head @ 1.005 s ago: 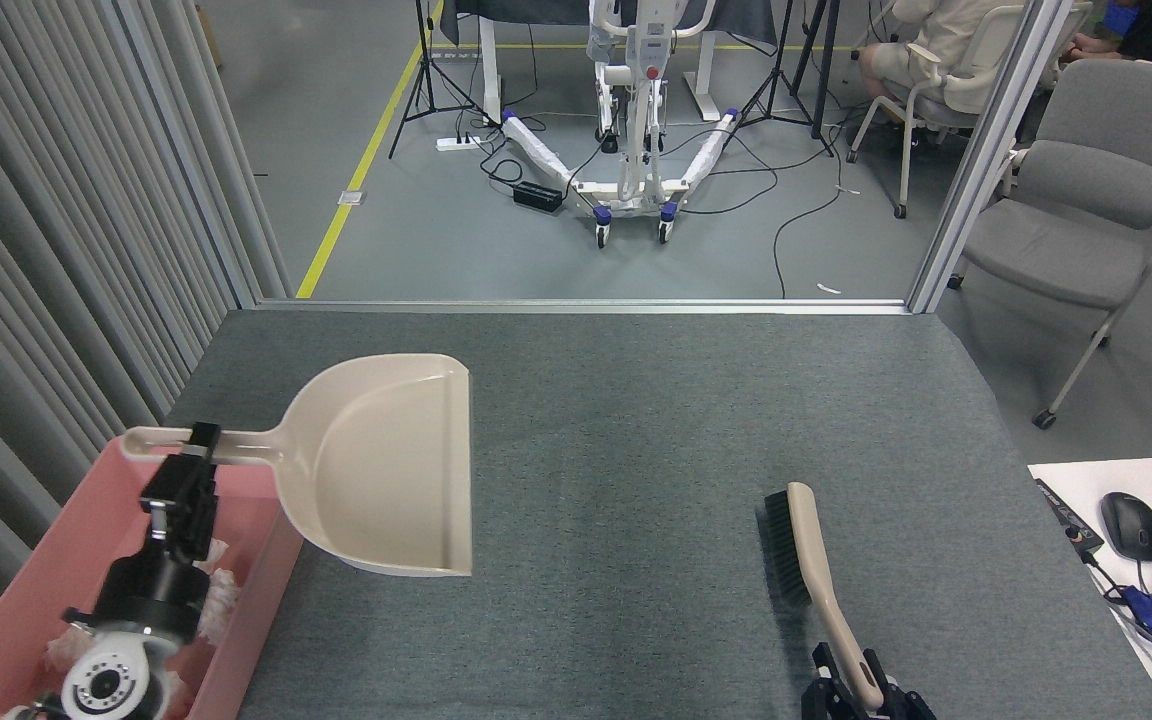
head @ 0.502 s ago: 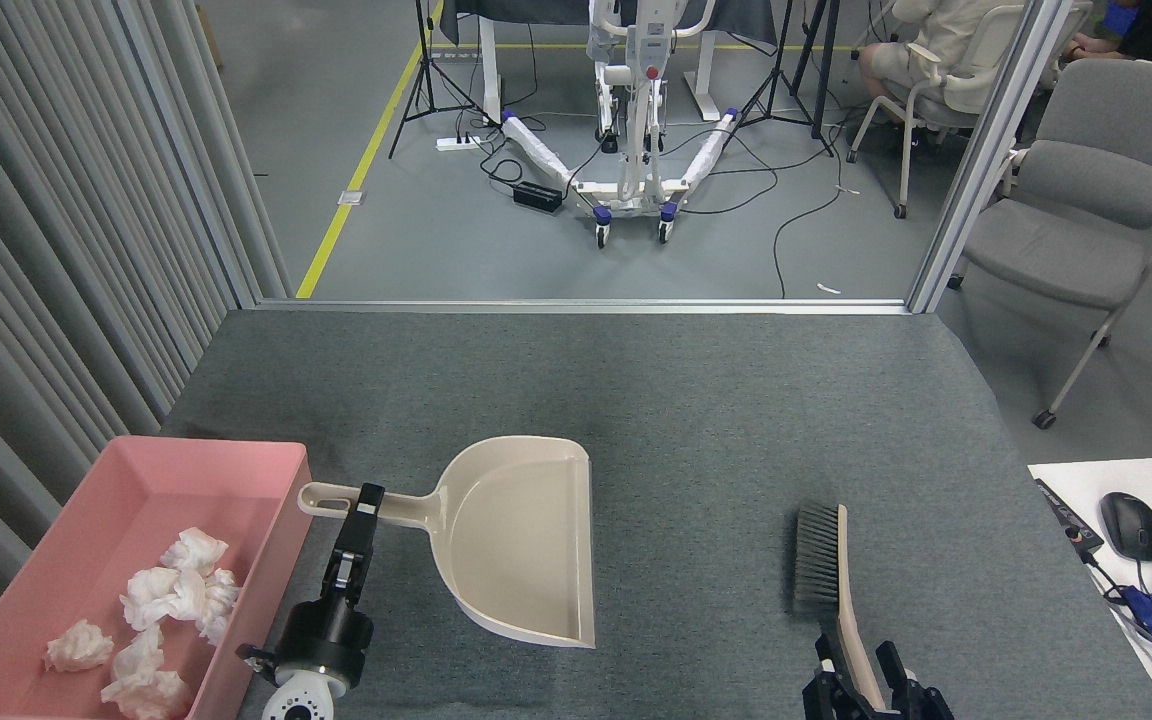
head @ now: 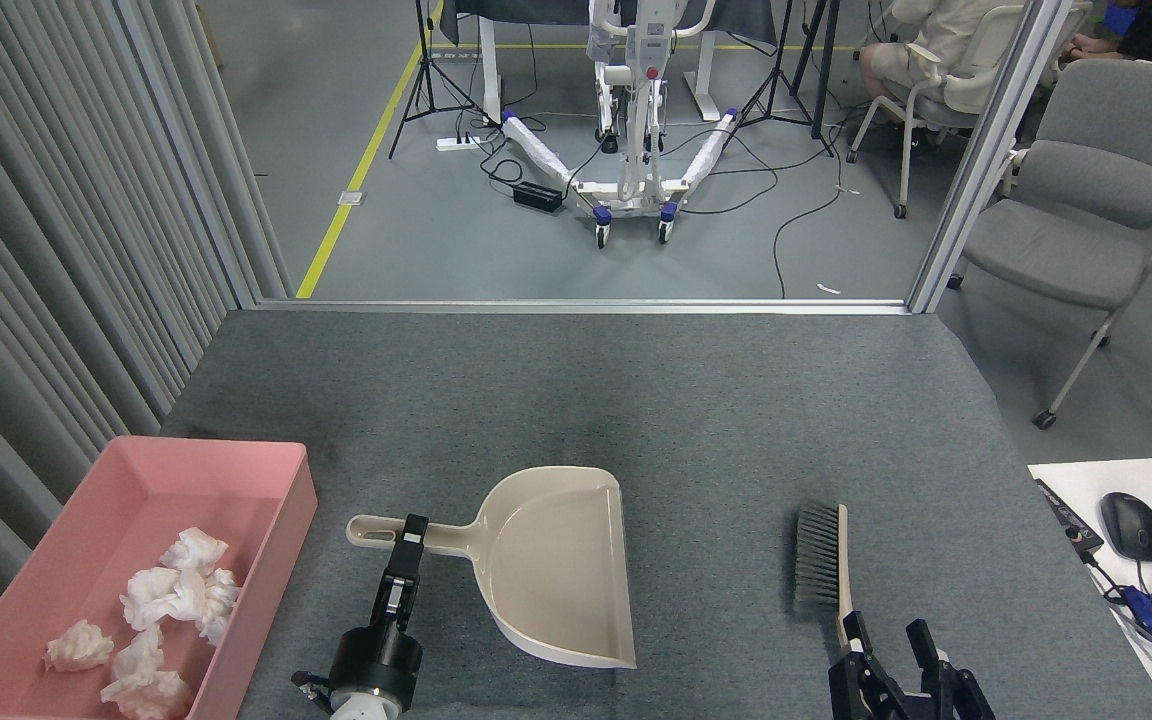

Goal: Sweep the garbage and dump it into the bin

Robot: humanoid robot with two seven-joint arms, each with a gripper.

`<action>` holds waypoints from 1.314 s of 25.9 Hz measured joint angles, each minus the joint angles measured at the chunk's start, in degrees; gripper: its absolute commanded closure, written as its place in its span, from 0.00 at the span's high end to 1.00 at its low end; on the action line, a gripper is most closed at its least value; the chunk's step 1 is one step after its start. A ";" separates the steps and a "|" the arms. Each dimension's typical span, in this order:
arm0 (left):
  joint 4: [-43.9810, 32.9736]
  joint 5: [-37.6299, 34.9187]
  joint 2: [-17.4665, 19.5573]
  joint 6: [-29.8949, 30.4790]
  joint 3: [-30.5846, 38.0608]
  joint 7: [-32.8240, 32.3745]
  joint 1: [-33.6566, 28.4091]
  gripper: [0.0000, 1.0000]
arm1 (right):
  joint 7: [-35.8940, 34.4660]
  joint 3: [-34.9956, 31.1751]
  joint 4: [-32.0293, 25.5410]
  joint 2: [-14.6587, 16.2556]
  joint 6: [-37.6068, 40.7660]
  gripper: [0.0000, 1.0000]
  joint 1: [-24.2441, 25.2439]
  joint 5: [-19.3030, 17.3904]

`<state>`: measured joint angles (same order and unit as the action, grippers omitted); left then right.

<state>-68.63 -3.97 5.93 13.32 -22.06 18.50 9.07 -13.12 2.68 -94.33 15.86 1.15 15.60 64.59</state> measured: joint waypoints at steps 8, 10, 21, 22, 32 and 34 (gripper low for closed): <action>3.05 -0.13 -0.99 0.69 0.09 0.44 0.00 0.10 | -0.11 -0.41 -1.77 1.17 -0.10 0.98 0.29 0.24; 3.76 -0.11 -1.13 1.11 0.15 0.44 0.22 0.32 | -0.18 -0.58 -2.24 1.70 -0.10 0.98 0.30 0.30; 4.63 0.29 -0.64 0.56 0.20 0.35 0.93 0.92 | 0.28 -3.10 -3.70 2.25 1.16 0.98 0.48 2.17; 4.63 0.37 -0.63 0.48 0.17 0.35 0.93 0.99 | 0.29 -3.14 -3.75 2.25 1.05 0.98 0.51 2.73; 3.46 0.28 0.08 -1.20 -0.02 1.59 -0.97 0.99 | 0.48 -4.84 -4.10 2.24 0.14 0.98 0.93 5.30; 2.18 0.09 0.47 -2.28 -0.12 2.37 -1.97 0.99 | 0.48 -5.36 -4.11 2.20 0.07 0.98 1.04 5.33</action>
<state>-66.44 -3.88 6.40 11.04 -22.18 20.87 7.10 -12.65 -2.68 -98.44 18.06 1.22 16.63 69.93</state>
